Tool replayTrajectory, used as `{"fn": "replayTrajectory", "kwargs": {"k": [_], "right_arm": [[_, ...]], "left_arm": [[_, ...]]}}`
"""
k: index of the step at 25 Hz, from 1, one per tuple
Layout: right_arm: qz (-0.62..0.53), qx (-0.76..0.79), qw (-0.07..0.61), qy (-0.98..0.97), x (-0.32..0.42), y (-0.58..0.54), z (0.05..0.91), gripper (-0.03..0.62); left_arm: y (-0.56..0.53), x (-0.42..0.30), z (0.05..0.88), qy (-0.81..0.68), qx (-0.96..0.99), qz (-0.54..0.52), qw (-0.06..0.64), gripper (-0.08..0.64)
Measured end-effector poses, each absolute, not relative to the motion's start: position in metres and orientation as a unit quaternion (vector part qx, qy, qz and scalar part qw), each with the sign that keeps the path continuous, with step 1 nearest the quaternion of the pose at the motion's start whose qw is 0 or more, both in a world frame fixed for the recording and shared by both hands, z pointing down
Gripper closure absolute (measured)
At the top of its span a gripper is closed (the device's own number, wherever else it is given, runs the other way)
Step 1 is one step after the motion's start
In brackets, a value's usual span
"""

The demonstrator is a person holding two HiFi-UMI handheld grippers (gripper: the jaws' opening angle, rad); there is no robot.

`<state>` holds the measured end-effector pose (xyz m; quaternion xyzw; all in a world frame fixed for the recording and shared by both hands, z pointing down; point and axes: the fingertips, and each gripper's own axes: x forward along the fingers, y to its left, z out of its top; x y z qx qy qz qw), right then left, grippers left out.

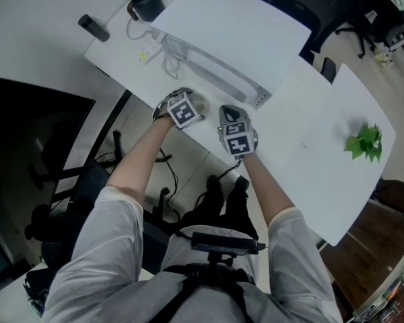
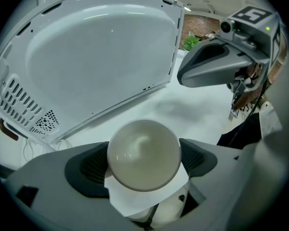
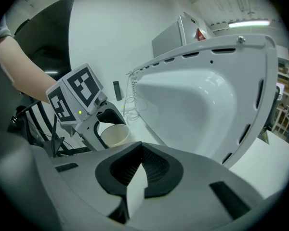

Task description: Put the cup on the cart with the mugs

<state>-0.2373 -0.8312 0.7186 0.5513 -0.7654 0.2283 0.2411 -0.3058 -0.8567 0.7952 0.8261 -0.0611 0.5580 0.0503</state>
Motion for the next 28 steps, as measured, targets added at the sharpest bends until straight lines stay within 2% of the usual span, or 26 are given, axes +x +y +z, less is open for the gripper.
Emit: {"fn": "replayTrajectory", "kwargs": {"k": [15, 22, 28], "right_arm": [[0.231, 0.554, 0.247, -0.761, -0.232, -0.825, 0.72, 0.584], [0.222, 0.556, 0.251, -0.761, -0.232, -0.813, 0.706, 0.584], [0.214, 0.569, 0.224, -0.762, -0.226, -0.795, 0.668, 0.584]], "left_arm": [[-0.863, -0.313, 0.787, -0.096, 0.823, 0.556, 0.068, 0.127], [-0.843, -0.319, 0.749, -0.099, 0.831, 0.543, 0.065, 0.128], [-0.824, -0.32, 0.698, -0.143, 0.862, 0.483, 0.053, 0.129]]}}
